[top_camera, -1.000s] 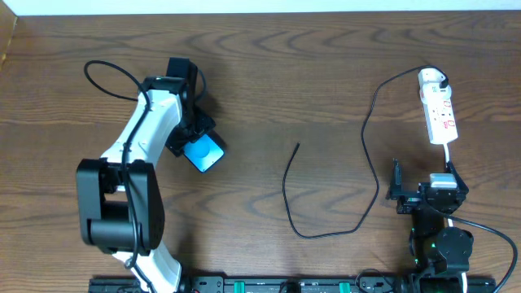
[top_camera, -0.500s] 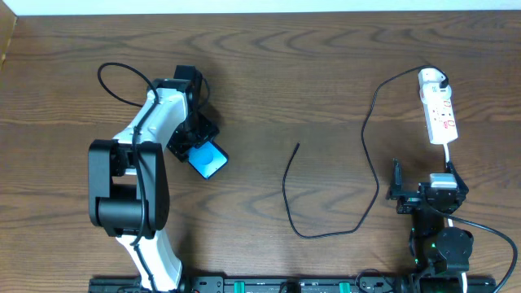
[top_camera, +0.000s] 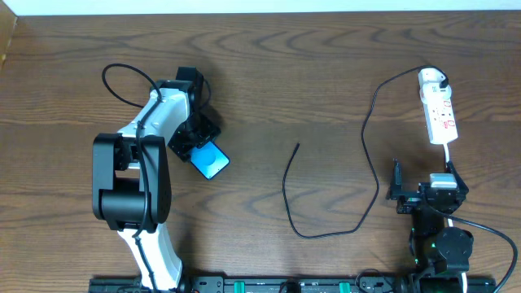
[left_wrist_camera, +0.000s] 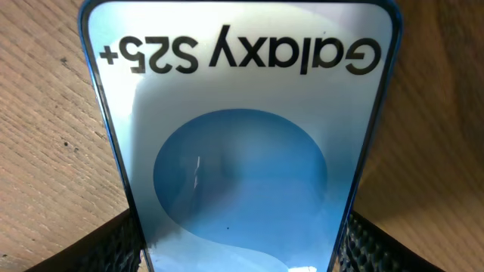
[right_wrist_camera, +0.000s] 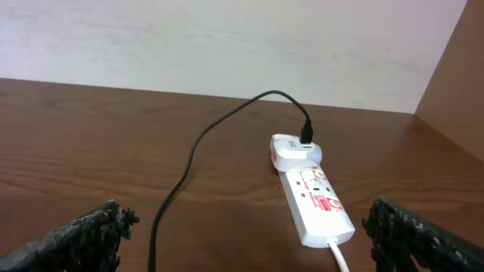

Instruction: Plug charger to phone and switch on socket

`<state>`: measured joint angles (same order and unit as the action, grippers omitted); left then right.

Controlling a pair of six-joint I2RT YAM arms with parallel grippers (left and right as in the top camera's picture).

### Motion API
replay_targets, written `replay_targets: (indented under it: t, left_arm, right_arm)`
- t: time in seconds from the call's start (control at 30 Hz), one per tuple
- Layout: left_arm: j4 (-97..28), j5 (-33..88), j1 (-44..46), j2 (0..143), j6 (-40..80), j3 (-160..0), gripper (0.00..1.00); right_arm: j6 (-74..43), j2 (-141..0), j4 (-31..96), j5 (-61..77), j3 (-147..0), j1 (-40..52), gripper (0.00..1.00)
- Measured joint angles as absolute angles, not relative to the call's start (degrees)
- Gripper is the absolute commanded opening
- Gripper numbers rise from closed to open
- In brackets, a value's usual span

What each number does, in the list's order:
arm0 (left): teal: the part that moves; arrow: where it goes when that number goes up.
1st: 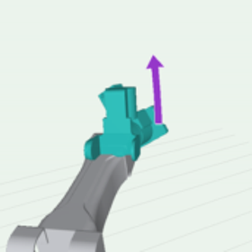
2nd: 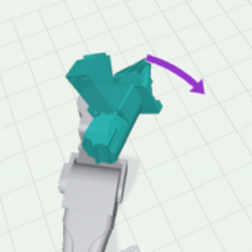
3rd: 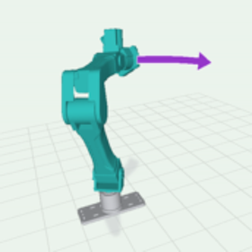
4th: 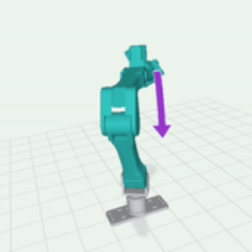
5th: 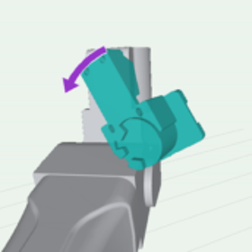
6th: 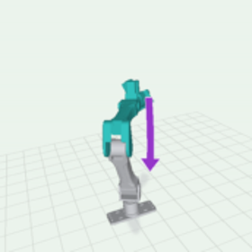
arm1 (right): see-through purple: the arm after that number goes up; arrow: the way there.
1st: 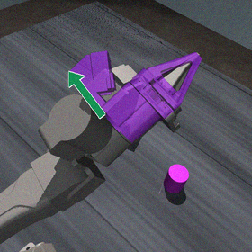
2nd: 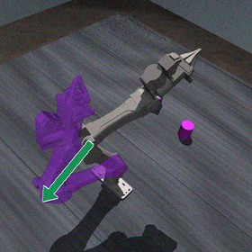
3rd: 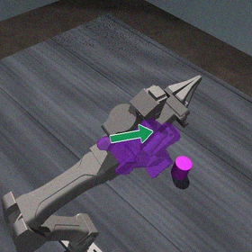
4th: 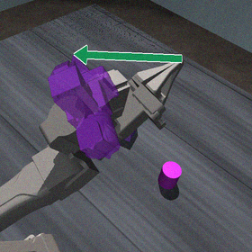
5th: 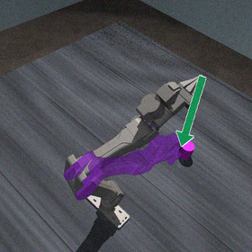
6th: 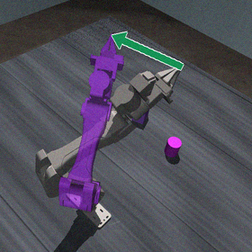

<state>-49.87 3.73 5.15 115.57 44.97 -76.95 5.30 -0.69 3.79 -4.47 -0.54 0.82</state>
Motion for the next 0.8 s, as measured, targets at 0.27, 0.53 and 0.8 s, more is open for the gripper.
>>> replay_targets:
  t: [0.27,0.53,0.8]
  left_arm:
    - [-49.4,4.2,5.1,115.6,45.0,-76.9,0.07]
    - [-49.1,4.4,5.2,115.6,49.3,-76.9,0.07]
    - [-49.0,4.8,5.7,115.6,67.0,-76.9,0.07]
  right_arm:
    - [5.3,-0.7,3.8,-4.5,-0.5,0.8,0.99]
    - [5.3,-0.7,3.8,-4.5,-0.5,0.8,0.99]
    - [5.3,-0.7,3.8,-4.5,-0.5,0.8,0.99]
